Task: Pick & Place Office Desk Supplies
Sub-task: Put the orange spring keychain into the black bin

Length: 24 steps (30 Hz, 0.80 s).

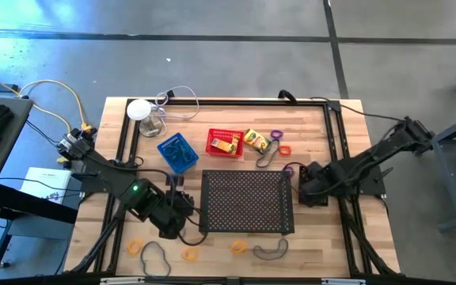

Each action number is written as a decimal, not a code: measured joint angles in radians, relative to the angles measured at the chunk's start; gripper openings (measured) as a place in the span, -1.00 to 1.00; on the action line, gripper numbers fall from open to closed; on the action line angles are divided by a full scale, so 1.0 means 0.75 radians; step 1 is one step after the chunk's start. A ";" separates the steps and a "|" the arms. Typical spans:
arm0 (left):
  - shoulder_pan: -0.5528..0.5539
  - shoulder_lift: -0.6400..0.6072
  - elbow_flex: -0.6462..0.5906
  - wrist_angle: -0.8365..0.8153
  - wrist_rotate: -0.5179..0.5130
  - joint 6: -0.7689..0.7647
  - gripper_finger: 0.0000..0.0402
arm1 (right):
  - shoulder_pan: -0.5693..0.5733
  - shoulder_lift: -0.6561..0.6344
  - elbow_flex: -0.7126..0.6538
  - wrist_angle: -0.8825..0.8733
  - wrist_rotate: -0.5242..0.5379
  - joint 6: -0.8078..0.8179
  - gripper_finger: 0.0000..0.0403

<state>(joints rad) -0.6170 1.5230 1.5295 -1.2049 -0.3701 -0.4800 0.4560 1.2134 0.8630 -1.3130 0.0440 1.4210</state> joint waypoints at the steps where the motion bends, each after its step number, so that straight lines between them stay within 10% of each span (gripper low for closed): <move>1: 0.000 0.000 0.000 0.000 0.010 0.009 -0.51 | -0.023 0.003 -0.023 0.024 -0.002 -0.035 -0.96; 11: -0.002 0.000 -0.001 -0.042 0.038 0.013 -0.51 | -0.157 0.006 -0.104 0.114 0.043 -0.174 -0.86; 24: 0.045 0.001 -0.001 0.035 0.114 0.086 -0.51 | -0.163 0.006 -0.103 0.166 -0.003 -0.185 0.06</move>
<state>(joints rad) -0.5830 1.5234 1.5288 -1.1784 -0.2844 -0.4156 0.3336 1.2179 0.7860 -1.1888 0.0420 1.2821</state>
